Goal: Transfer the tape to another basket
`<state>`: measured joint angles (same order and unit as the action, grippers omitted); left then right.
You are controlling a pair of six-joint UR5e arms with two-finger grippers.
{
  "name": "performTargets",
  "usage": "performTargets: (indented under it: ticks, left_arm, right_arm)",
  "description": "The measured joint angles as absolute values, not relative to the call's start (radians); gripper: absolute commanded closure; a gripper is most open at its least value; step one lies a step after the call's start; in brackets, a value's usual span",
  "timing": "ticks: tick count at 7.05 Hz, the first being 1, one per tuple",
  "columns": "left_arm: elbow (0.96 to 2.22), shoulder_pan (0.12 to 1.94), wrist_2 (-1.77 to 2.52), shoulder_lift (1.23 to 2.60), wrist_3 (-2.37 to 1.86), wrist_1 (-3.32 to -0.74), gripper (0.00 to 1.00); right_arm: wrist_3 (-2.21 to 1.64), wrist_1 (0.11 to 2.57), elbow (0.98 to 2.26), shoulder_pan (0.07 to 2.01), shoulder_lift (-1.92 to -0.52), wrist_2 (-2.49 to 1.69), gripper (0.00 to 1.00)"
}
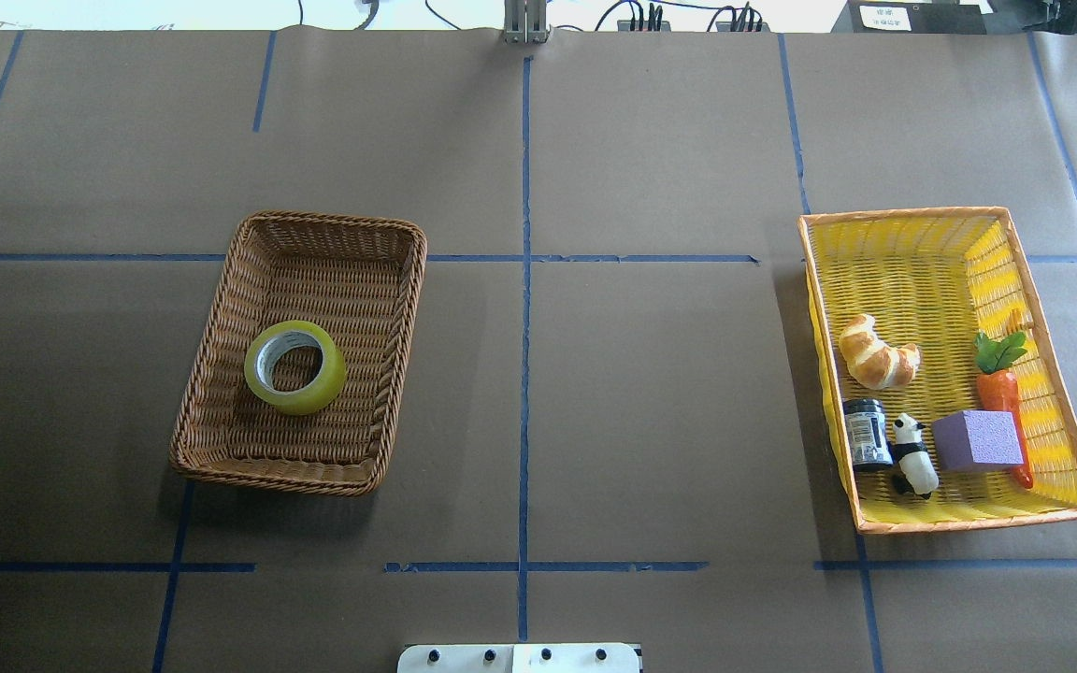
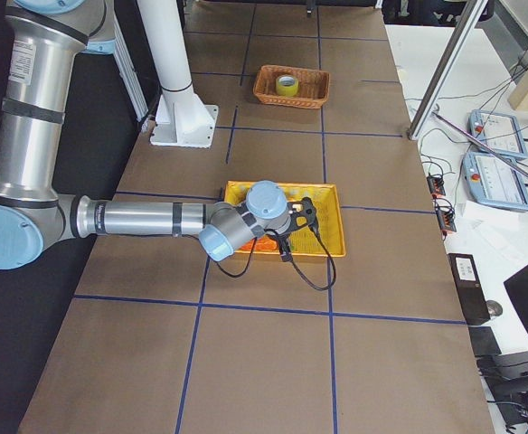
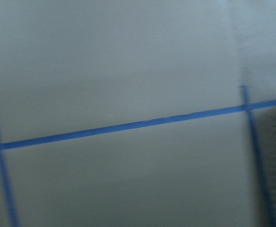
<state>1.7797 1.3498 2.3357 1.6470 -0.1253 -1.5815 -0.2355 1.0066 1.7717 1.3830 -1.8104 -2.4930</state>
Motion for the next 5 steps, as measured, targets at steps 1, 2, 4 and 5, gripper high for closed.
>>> performTargets:
  ticks: [1,2,4,5]
  left_arm:
    - [1.758,1.414,2.336,1.618,0.008,-1.554,0.0]
    - [1.725,1.466,2.337,1.598,0.101,-1.545,0.0]
    - [1.71,1.535,2.348,1.537,0.171,-1.548,0.0]
    - [1.733,1.558,2.36,1.505,0.178,-1.547,0.0]
  right_arm:
    - [-0.08,1.135,1.773,1.443,-1.817,-2.502,0.0]
    - [0.052,1.274,1.776,1.501,-1.818,-2.501,0.0]
    - [0.151,1.424,1.777,1.55,-1.815,-2.462,0.0]
    - [0.165,1.453,1.775,1.566,-1.818,-2.448,0.0]
